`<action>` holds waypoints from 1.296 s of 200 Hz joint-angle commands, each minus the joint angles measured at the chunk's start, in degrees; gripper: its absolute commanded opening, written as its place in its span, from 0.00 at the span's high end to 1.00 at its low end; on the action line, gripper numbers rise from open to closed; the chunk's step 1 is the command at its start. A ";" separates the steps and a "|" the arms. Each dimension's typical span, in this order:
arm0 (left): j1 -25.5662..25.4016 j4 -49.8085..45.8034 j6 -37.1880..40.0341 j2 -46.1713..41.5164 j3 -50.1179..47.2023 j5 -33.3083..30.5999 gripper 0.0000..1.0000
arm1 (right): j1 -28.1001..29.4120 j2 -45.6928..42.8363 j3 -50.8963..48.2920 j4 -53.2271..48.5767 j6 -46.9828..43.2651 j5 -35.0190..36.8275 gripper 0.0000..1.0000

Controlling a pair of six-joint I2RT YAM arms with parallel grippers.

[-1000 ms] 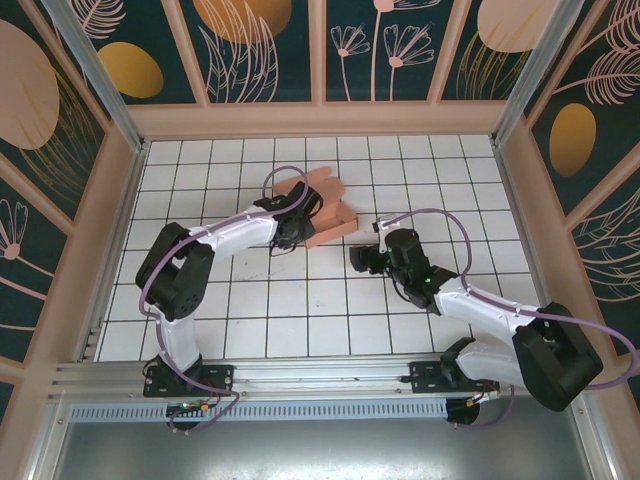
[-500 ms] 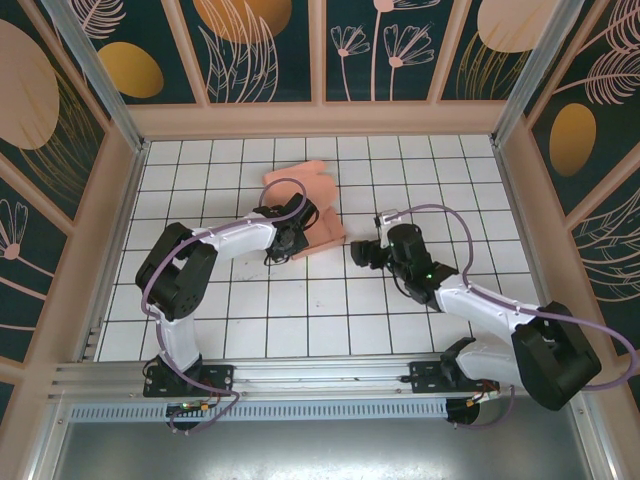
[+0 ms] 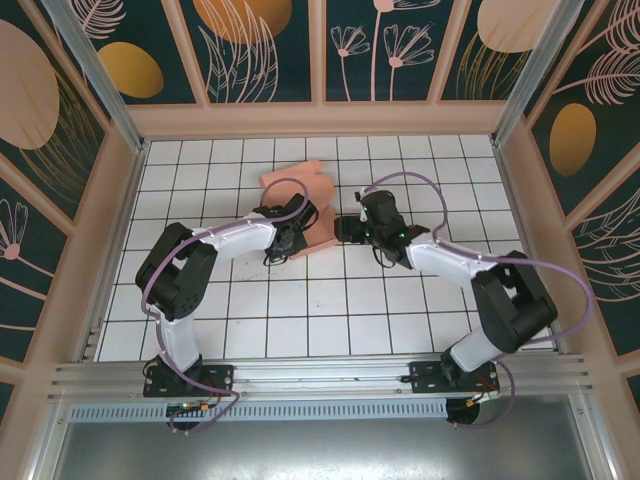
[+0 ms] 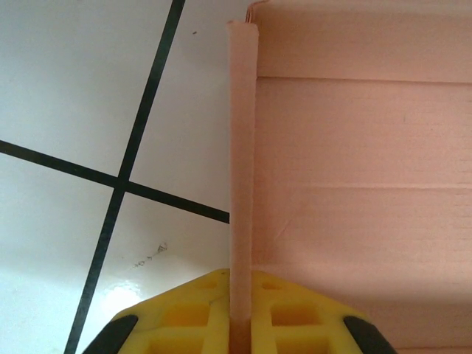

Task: Fold the paper box

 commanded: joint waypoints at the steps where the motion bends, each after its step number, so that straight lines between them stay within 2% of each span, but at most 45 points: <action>1: -0.42 -1.68 2.45 -0.75 -0.10 -2.00 0.91 | -0.23 5.66 6.26 -4.13 -0.84 -1.17 0.28; 18: -0.42 -1.90 3.29 -0.87 -0.28 -2.58 0.92 | -0.26 9.91 10.43 -6.51 -2.10 -1.47 0.33; 55: -0.38 -1.98 4.27 -0.74 -0.48 -3.17 0.92 | -0.29 16.48 16.76 -10.89 -4.24 -2.53 0.53; 111: -0.41 -1.35 4.93 0.09 -0.34 -2.95 0.92 | -0.14 19.82 19.24 -13.58 -5.34 -2.96 0.82; 167: -0.37 -1.04 5.66 0.75 0.40 -2.62 0.92 | 1.25 21.53 20.83 -16.18 -6.85 0.74 0.84; 207: -0.42 -0.77 6.13 0.90 0.39 -2.49 0.92 | 2.49 22.74 21.77 -17.93 -7.51 4.52 0.95; 259: -0.34 -0.40 5.79 0.36 0.49 -2.43 0.90 | 4.47 25.03 23.67 -20.70 -8.92 11.46 1.00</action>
